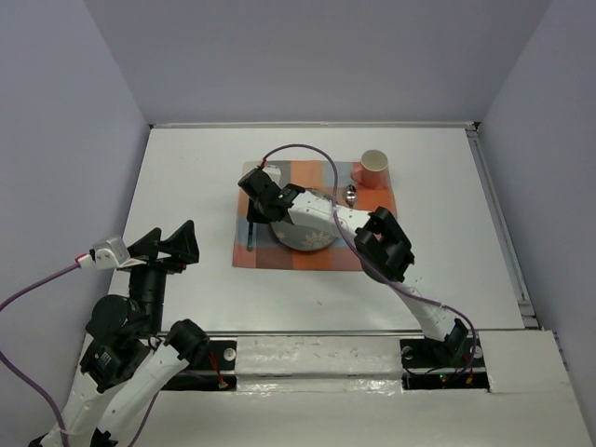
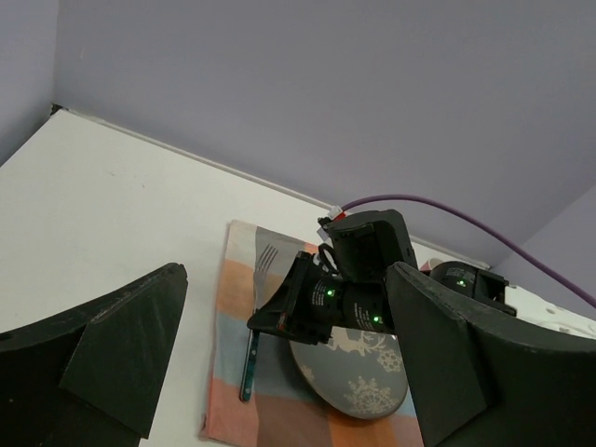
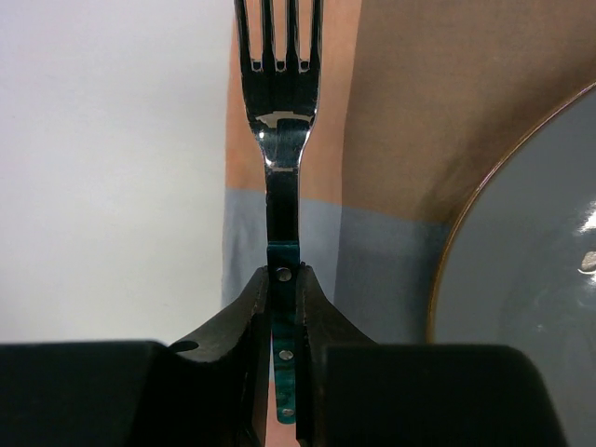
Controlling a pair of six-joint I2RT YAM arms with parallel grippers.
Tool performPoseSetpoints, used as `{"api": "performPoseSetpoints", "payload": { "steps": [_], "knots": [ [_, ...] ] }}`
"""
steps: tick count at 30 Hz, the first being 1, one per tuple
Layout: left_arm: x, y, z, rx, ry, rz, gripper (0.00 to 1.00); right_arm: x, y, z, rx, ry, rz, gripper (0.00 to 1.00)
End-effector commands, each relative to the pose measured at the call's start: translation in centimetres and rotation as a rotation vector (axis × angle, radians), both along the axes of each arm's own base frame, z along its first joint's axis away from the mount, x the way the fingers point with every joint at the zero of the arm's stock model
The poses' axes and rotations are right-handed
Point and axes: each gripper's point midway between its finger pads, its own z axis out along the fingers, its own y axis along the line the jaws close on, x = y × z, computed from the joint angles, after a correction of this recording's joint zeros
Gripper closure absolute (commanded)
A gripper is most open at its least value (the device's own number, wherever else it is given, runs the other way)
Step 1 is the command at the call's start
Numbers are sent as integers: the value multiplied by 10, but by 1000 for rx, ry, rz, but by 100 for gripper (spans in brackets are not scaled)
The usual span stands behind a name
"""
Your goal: Set the dinner table for one person
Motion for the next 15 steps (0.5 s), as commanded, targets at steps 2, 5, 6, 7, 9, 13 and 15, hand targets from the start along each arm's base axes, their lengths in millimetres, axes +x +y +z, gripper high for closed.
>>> {"api": "performPoseSetpoints", "payload": {
  "steps": [2, 5, 6, 7, 9, 13, 15],
  "knots": [
    [1, 1, 14, -16, -36, 5, 1, 5, 12, 15, 68, -19, -6, 100],
    [0, 0, 14, -16, -37, 4, 1, 5, 10, 12, 59, -17, -13, 100],
    [0, 0, 14, -16, -37, 2, 1, 5, 9, 9, 53, -14, -14, 100],
    [0, 1, 14, -17, -38, 4, 1, 5, 10, 8, 54, -14, -15, 100],
    [0, 0, 14, -17, -38, 2, 1, 5, 10, 6, 52, -14, -16, 100],
    [0, 1, 14, -18, -40, 2, 1, 7, 8, 1, 34, -16, -18, 100],
    [0, 0, 14, -18, -40, -1, 1, 7, 8, 1, 31, -19, -18, 100]
  ]
}}
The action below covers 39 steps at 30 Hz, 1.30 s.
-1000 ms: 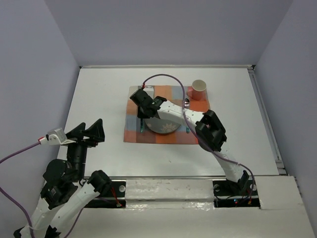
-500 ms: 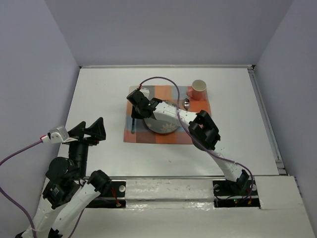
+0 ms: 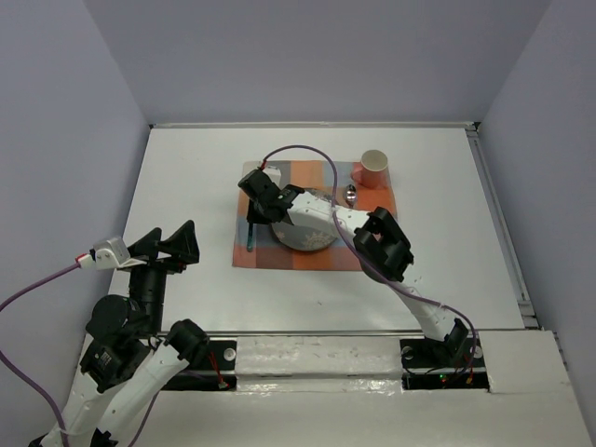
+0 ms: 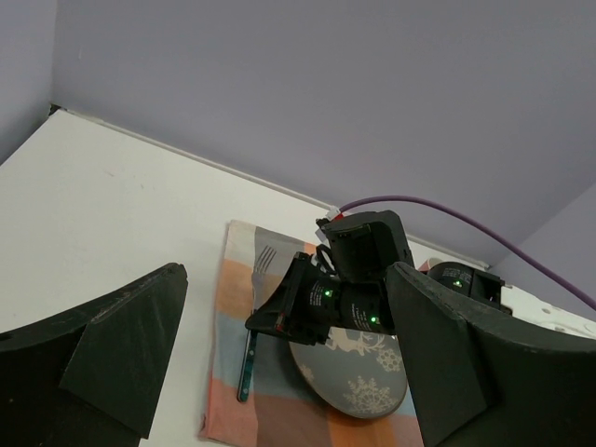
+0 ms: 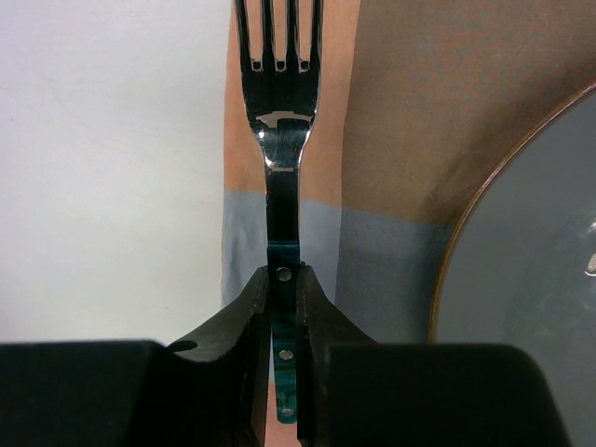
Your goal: Set the dinner table for one person
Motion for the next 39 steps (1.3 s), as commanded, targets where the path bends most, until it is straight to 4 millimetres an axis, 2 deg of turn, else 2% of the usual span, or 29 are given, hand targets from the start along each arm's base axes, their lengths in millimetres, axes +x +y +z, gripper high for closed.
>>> {"api": "performPoseSetpoints", "payload": {
  "steps": [1, 20, 23, 24, 28, 35, 36, 38, 39],
  "knots": [
    [0, 1, 14, -18, -39, 3, 1, 9, 8, 13, 33, -41, -13, 100],
    [0, 1, 15, -19, -41, 5, 1, 16, 2, -9, -27, -27, -14, 100],
    [0, 1, 14, -17, -38, 6, 1, 16, 3, -8, -27, -28, -10, 85],
    [0, 1, 14, -17, -38, 6, 1, 17, 3, -7, -25, -30, -9, 74],
    [1, 1, 13, -14, -34, 6, 1, 18, 2, 1, -26, -46, -7, 59],
    [2, 2, 12, -11, -29, 17, 1, 18, 0, 18, -21, -72, 2, 53],
    [2, 2, 12, -10, -28, 18, 1, 17, 0, 29, -10, -85, 14, 53],
    [3, 2, 12, -7, -26, 20, 1, 16, -1, 38, -5, -101, 31, 53],
    [3, 2, 12, -6, -27, 22, 1, 12, 5, 48, 15, -125, 55, 53]
  ]
}}
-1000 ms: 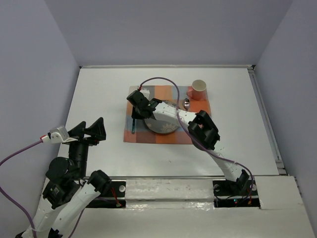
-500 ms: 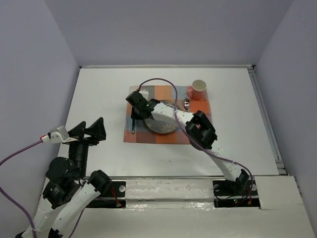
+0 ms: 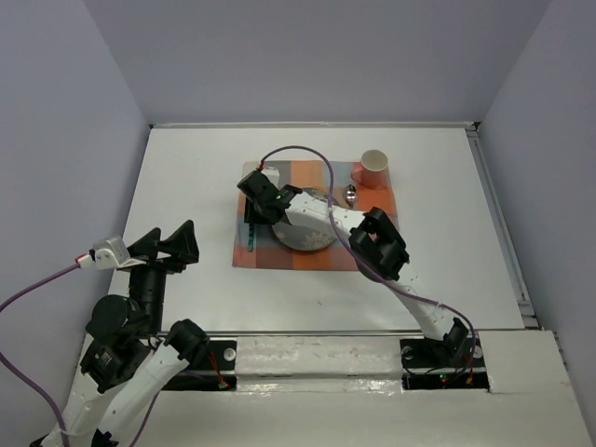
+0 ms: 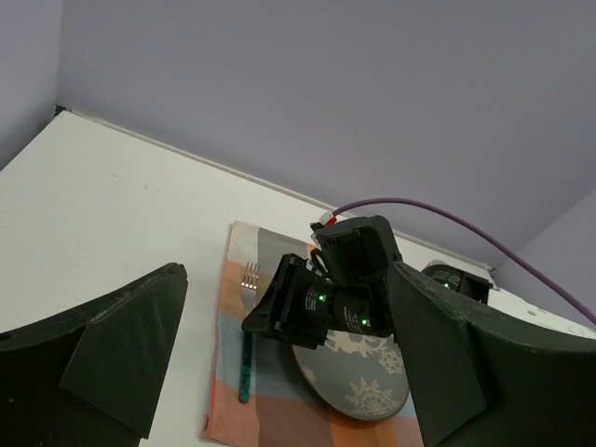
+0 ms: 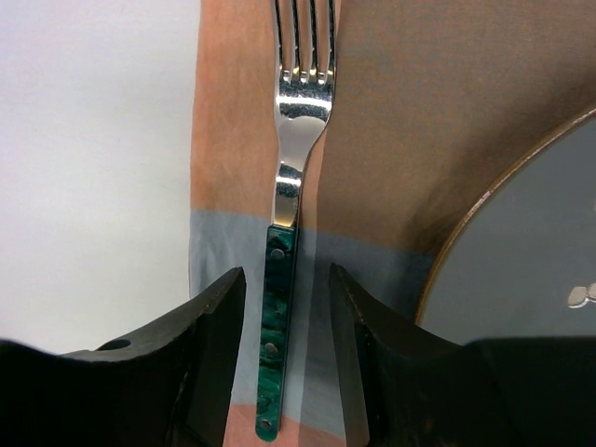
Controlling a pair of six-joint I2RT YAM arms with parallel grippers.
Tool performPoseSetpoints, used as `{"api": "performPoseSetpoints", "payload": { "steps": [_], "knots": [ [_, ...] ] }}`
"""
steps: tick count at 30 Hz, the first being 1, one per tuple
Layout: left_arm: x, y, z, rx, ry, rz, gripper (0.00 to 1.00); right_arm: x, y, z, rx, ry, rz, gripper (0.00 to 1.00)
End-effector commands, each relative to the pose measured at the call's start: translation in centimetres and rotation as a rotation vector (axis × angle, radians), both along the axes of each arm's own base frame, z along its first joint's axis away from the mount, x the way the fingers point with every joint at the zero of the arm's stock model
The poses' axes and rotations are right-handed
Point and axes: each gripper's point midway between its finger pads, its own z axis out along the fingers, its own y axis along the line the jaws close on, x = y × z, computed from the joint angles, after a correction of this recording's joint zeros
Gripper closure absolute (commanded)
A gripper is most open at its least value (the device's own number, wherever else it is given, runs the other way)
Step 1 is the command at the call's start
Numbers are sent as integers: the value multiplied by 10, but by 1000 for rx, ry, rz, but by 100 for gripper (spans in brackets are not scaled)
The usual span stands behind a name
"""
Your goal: Set the dinner table for one person
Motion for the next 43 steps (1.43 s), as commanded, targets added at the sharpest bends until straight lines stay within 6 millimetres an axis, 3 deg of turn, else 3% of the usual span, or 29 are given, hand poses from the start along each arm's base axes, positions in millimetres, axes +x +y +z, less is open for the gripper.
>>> {"api": "performPoseSetpoints", "payload": {
  "steps": [1, 3, 4, 5, 7, 8, 9, 10, 11, 12, 13, 14, 15, 16, 17, 18, 19, 20, 21, 22, 23, 24, 25, 27, 31, 43],
  "knots": [
    [3, 1, 12, -4, -26, 16, 1, 2, 8, 88, 103, -139, 59, 52],
    [3, 1, 12, 3, -25, 19, 1, -8, 5, 98, 93, -165, 103, 52],
    [3, 2, 12, 5, -26, 19, 1, -13, 5, 132, 126, -224, 125, 52],
    [3, 4, 12, 8, -24, 30, 1, -24, -2, 125, 98, -221, 148, 52],
    [2, 6, 12, 4, -25, 40, 1, -32, -8, 149, 118, -313, 189, 52],
    [2, 6, 12, 4, -27, 40, 1, -39, -22, 196, 176, -398, 189, 51],
    [2, 6, 11, 7, -28, 41, 1, -52, -25, 207, 193, -439, 217, 51],
    [2, 7, 12, 10, -30, 42, 1, -64, -35, 195, 180, -473, 257, 50],
    [1, 6, 13, 10, -37, 33, 1, -75, -52, 243, 259, -558, 249, 49],
    [1, 5, 14, 13, -40, 30, 1, -82, -63, 254, 280, -593, 253, 49],
    [1, 4, 15, 15, -45, 26, 1, -93, -80, 232, 236, -583, 278, 47],
    [1, 3, 16, 18, -50, 17, 1, -105, -101, 265, 281, -646, 266, 47],
    [0, 2, 16, 23, -52, 10, 1, -113, -114, 270, 283, -665, 268, 46],
    [1, 0, 16, 26, -51, 4, 1, -117, -130, 272, 266, -688, 252, 43],
    [1, -2, 16, 35, -53, -6, 1, -124, -147, 253, 230, -675, 245, 41],
    [1, -2, 17, 35, -55, -9, 1, -135, -171, 278, 271, -733, 212, 36],
    [1, -3, 17, 40, -55, -13, 1, -137, -190, 282, 261, -762, 167, 32],
    [1, -4, 18, 38, -60, -14, 1, -142, -206, 266, 235, -756, 153, 25],
    [2, -3, 18, 37, -60, -10, 1, -147, -220, 270, 239, -782, 127, 11],
    [2, -2, 19, 36, -62, -6, 1, -155, -250, 292, 277, -843, 56, 1],
    [2, -2, 19, 37, -61, 0, 1, -157, -266, 295, 285, -863, 2, 0],
    [3, -1, 20, 35, -64, 6, 1, -159, -278, 283, 274, -864, -33, 0],
    [4, -2, 19, 39, -59, 8, 1, -160, -307, 293, 284, -898, -144, 0],
    [6, -2, 18, 43, -55, 13, 1, -157, -327, 284, 225, -914, -212, 0],
    [9, -4, 18, 55, -41, 14, 1, -154, -347, 271, 96, -909, -266, 0],
    [28, -33, 1, 149, 53, -70, 1, -156, -339, 262, 116, -894, -224, 0]
  ]
}}
